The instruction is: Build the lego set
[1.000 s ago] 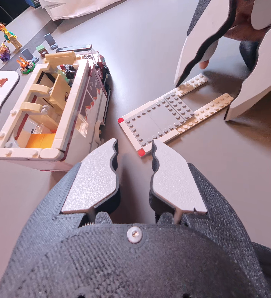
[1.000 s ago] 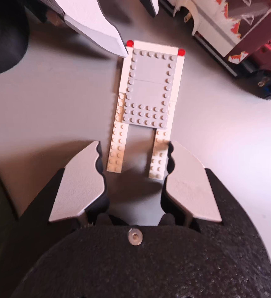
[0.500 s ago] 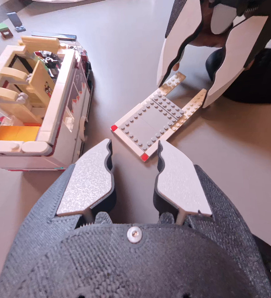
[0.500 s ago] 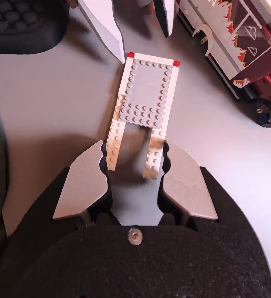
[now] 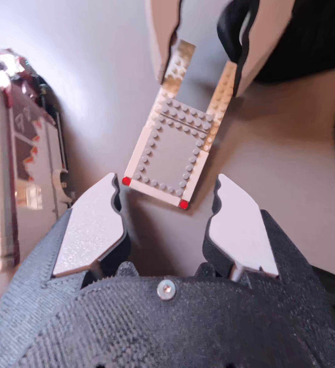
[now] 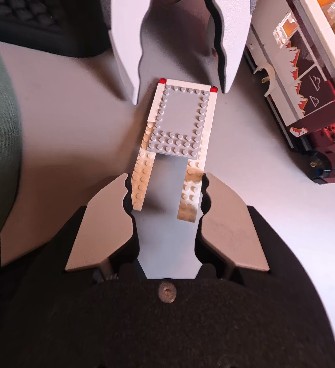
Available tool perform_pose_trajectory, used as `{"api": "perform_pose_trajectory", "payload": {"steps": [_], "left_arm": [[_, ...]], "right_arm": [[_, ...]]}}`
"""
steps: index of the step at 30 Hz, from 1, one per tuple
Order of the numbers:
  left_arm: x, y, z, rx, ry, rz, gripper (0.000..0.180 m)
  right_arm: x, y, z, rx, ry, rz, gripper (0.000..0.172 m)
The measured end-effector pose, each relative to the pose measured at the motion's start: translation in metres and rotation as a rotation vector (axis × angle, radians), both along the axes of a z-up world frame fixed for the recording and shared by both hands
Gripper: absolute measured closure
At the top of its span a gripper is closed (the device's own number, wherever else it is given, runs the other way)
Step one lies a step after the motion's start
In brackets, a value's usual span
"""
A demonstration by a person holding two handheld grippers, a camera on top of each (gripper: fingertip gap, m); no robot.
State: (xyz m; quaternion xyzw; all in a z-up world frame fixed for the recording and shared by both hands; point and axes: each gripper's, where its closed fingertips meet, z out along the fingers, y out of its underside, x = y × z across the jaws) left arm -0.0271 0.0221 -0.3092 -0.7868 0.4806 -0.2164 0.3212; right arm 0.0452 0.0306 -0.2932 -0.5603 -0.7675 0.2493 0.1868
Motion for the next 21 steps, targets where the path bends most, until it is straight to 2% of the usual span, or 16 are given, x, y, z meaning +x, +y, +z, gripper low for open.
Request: {"api": "perform_pose_trajectory", "payload": {"steps": [2,5,11,16,21], "left_arm": [[0.001,0.001,-0.006,0.058,0.134,-0.057,0.079],[0.008,0.002,-0.006,0.074,0.183,-0.144,0.078],[0.015,-0.009,-0.008,-0.012,0.203,-0.289,0.109],[0.017,-0.007,-0.006,0.039,0.177,-0.274,0.109],[0.015,-0.007,-0.004,0.080,0.140,-0.240,0.109]], "right_arm": [[0.000,0.000,0.000,-0.015,0.000,0.008,0.105],[0.000,-0.002,0.002,-0.033,0.004,0.033,0.105],[0.003,-0.005,0.008,-0.078,0.013,0.064,0.106],[0.004,-0.004,0.011,-0.075,0.043,0.052,0.108],[0.007,0.002,0.016,-0.066,0.075,0.011,0.102]]}}
